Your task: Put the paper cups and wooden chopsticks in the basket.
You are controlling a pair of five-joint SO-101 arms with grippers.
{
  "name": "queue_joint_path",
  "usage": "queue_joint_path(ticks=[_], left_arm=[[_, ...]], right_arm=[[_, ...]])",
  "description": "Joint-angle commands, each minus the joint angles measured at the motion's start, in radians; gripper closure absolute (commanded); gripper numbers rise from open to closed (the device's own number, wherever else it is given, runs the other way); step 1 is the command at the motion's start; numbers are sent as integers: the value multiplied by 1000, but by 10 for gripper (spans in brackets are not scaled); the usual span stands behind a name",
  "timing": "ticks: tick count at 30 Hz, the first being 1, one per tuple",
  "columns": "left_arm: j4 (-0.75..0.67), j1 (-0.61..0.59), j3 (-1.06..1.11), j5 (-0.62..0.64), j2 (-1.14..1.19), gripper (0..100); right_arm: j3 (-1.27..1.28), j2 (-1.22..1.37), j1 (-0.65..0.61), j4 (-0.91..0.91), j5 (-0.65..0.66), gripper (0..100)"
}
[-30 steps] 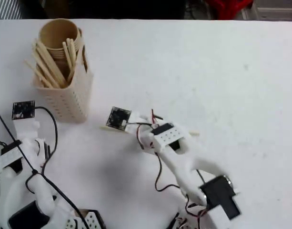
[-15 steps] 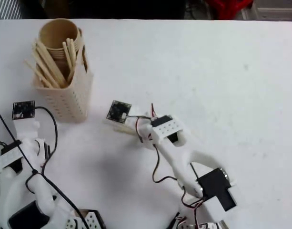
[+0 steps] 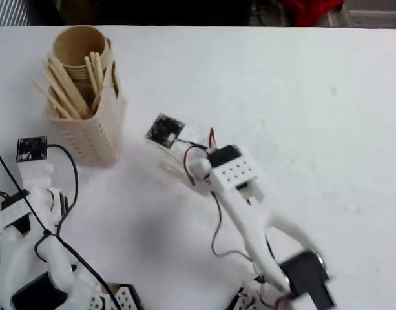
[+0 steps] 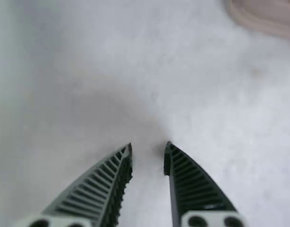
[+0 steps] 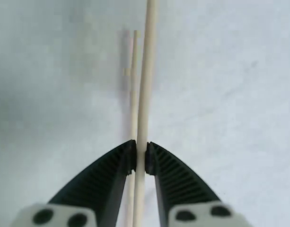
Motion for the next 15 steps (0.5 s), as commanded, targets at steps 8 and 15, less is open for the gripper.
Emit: queue_joint_path(ticks=[8,15], left_arm=[[-21,15,5,-3,-21,865],[-21,15,5,-3,-21,865]], right_arm=[[-178,-386,-96,21,-210,982],[-539,-384,-228,-39,-247,982]])
